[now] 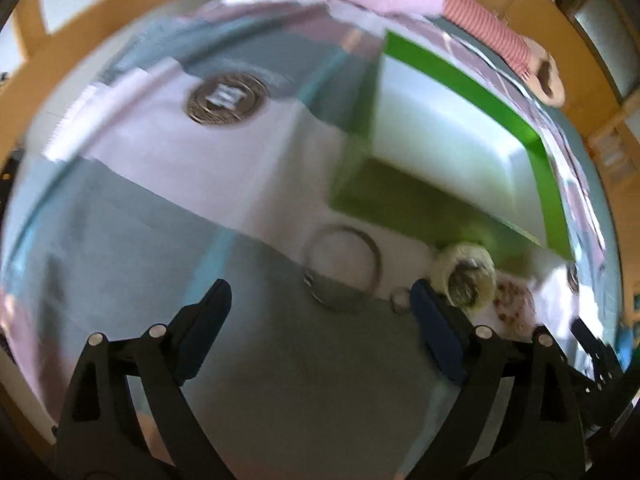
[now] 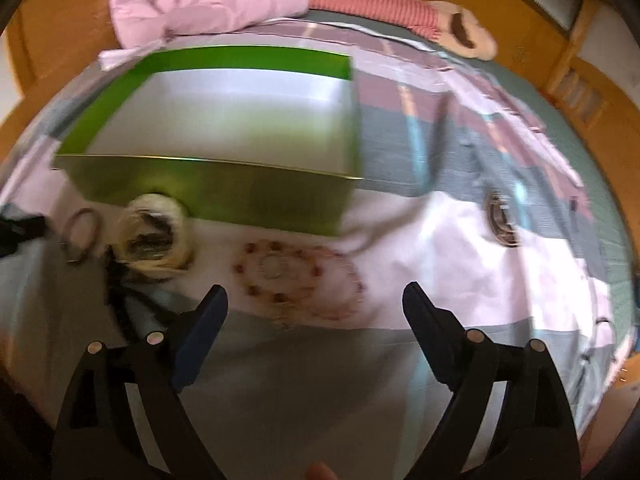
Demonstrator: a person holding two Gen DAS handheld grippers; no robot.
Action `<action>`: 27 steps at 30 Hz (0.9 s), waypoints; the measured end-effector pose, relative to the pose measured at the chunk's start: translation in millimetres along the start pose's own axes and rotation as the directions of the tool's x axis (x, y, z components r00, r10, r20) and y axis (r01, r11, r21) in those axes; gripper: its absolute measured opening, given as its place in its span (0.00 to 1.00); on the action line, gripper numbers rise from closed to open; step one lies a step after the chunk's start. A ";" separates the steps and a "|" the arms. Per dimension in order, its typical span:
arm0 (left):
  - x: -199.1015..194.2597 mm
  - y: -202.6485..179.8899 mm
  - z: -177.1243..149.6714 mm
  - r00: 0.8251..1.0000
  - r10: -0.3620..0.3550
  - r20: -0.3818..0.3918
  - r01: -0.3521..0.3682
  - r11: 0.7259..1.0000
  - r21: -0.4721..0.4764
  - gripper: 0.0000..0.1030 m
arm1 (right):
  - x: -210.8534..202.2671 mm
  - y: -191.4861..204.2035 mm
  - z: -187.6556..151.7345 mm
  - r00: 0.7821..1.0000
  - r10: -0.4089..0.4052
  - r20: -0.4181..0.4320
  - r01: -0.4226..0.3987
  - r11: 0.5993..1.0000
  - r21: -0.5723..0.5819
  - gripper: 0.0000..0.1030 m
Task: Organize jewelry
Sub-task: 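Grasp the white watch with the left tool while the right tool grasps the black-strap watch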
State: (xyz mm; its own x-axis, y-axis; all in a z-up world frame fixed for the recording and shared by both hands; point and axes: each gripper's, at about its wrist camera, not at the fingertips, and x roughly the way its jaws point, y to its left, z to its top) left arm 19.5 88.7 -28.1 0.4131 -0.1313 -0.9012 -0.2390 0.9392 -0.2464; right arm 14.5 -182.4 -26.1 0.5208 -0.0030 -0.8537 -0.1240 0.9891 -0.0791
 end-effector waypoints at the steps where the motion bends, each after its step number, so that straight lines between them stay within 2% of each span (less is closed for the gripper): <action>1: 2.2 -3.9 -2.1 1.000 -0.005 -0.004 0.005 1.000 0.022 0.88 | -0.6 2.9 -0.4 0.998 0.056 -0.009 -0.056 0.998 0.000 0.67; 2: 3.5 -10.3 -4.2 1.000 -0.002 -0.001 0.002 0.999 0.051 0.88 | -0.2 6.6 -1.2 0.994 0.105 -0.026 -0.105 0.994 -0.004 0.62; 4: 6.0 -27.6 -7.6 1.000 0.023 0.021 -0.025 0.993 0.114 0.88 | 1.7 15.2 -4.0 0.984 0.171 -0.054 -0.172 0.985 -0.019 0.44; 6: 7.5 -43.0 -8.9 0.998 0.042 0.042 -0.049 0.985 0.167 0.88 | 5.6 28.9 -8.6 0.978 0.193 -0.076 -0.198 0.979 -0.055 0.39; 9: 13.2 -63.3 -8.4 0.998 0.045 0.041 -0.053 0.973 0.225 0.86 | 8.2 43.9 -13.4 0.980 0.188 -0.063 -0.194 0.976 -0.099 0.39; 12: 24.8 -84.6 -5.3 0.999 0.040 0.013 -0.043 0.952 0.303 0.69 | 5.1 48.0 -12.2 0.978 0.202 -0.053 -0.207 0.972 -0.108 0.39; 14: 30.0 -92.6 -2.1 0.999 0.044 0.017 -0.047 0.944 0.326 0.61 | 3.8 42.8 -11.3 0.964 0.259 -0.056 -0.262 0.963 -0.068 0.39; 15: 32.7 -95.4 0.2 0.999 0.045 0.008 -0.045 0.945 0.323 0.54 | 3.9 42.5 -10.6 0.962 0.268 -0.052 -0.271 0.961 -0.063 0.39; 16: 33.6 -95.5 0.6 0.999 0.040 0.000 -0.038 0.947 0.318 0.53 | 2.0 43.0 -11.2 0.962 0.270 -0.048 -0.273 0.960 -0.070 0.39; 19: 36.6 -93.0 7.6 1.000 -0.004 -0.027 0.011 0.962 0.272 0.53 | 1.0 48.6 -15.4 0.959 0.276 -0.058 -0.281 0.953 -0.110 0.39; 22: 44.6 -90.4 6.9 0.999 -0.011 -0.051 0.023 0.969 0.247 0.51 | 7.4 54.4 -21.0 0.960 0.265 -0.091 -0.275 0.952 -0.132 0.39; 23: 47.9 -90.1 6.2 0.998 -0.011 -0.060 0.026 0.968 0.249 0.46 | 12.1 56.4 -22.1 0.961 0.254 -0.106 -0.267 0.954 -0.134 0.39; 24: 54.1 -90.8 4.7 0.997 -0.005 -0.077 0.024 0.967 0.253 0.35 | 14.6 56.4 -23.2 0.961 0.251 -0.116 -0.266 0.955 -0.132 0.39; 27: 62.1 -91.9 0.4 0.997 -0.004 -0.077 0.024 0.967 0.253 0.24 | 22.4 60.3 -24.0 0.960 0.241 -0.142 -0.259 0.958 -0.125 0.39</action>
State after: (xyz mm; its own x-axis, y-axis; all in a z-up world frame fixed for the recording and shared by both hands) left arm 67.4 -5.7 -61.2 0.3452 -0.1596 -0.9249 0.0007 0.9855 -0.1698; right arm -1.6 -126.4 -62.4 0.3498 0.2146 -0.9119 -0.3592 0.9297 0.0810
